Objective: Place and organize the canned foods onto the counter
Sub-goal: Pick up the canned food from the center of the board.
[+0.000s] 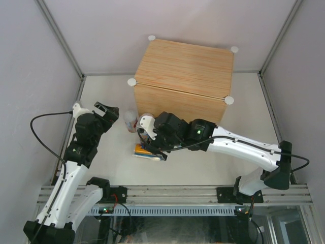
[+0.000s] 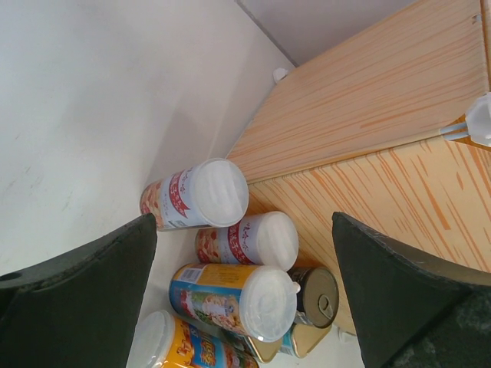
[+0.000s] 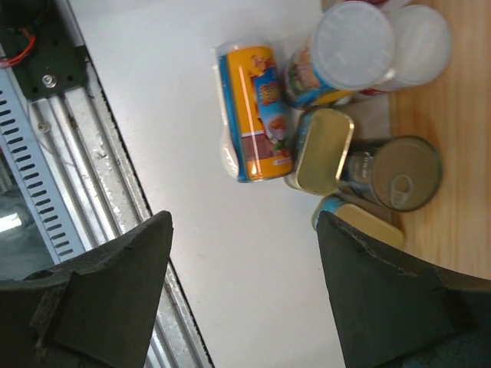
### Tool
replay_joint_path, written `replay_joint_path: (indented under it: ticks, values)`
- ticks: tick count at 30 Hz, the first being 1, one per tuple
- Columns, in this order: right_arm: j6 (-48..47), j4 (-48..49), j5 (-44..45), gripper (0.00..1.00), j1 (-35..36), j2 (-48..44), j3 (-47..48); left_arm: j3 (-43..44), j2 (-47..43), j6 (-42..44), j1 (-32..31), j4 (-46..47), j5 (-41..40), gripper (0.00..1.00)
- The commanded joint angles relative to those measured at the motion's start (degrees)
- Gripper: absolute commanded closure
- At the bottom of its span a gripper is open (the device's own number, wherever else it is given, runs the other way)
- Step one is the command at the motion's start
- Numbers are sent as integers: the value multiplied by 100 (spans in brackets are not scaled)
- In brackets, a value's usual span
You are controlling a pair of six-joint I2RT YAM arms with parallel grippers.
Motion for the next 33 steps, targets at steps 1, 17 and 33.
replay_joint_path:
  ticks: [1,17,33]
  values:
    - [-208,331,-565,25,76,249,3,208,-124,-4,34,90,48,0]
    - [-528,823,-221,24,444,1506,147,417,-508,75,773,-319,217,0]
    - [-671,1512,1022,26,547,2346,219,386,-533,-300,1124,-308,-176,0]
